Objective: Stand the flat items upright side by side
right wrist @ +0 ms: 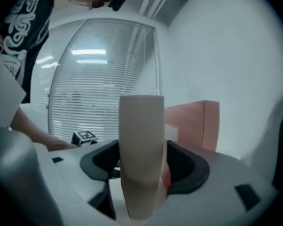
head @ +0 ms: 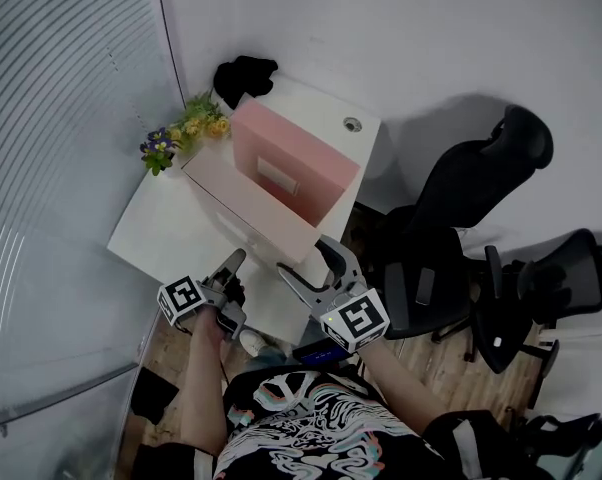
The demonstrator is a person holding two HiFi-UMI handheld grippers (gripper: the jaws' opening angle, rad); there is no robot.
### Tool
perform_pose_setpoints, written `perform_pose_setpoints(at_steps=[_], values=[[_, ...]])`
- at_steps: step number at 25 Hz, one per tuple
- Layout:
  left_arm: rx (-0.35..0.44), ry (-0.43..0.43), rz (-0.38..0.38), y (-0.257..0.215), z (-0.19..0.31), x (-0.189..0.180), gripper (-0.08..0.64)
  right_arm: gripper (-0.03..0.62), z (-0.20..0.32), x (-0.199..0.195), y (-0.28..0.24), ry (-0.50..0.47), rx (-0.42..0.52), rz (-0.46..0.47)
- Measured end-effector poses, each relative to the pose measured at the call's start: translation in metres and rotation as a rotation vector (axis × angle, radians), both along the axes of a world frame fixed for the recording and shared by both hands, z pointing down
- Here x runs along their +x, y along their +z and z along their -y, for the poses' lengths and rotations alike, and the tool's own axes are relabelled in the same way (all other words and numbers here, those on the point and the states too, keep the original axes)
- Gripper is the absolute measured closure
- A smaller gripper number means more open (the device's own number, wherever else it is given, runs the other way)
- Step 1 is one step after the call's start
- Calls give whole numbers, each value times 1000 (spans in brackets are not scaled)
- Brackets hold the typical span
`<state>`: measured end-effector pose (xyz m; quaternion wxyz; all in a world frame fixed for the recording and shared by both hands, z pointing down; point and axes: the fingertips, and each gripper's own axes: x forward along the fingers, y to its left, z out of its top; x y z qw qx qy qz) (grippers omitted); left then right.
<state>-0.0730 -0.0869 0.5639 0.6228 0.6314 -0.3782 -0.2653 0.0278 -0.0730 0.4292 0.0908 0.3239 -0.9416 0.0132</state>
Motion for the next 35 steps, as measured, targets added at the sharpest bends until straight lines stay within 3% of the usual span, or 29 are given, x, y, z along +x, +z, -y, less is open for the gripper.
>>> perform_pose_setpoints(at_steps=[5,35], values=[[-10,-24,27,7,5,-8,371,334,1,5,0,27,7,4],[-32,19,28,15,51,19,373,337,31,33,0,74,-18,-10]])
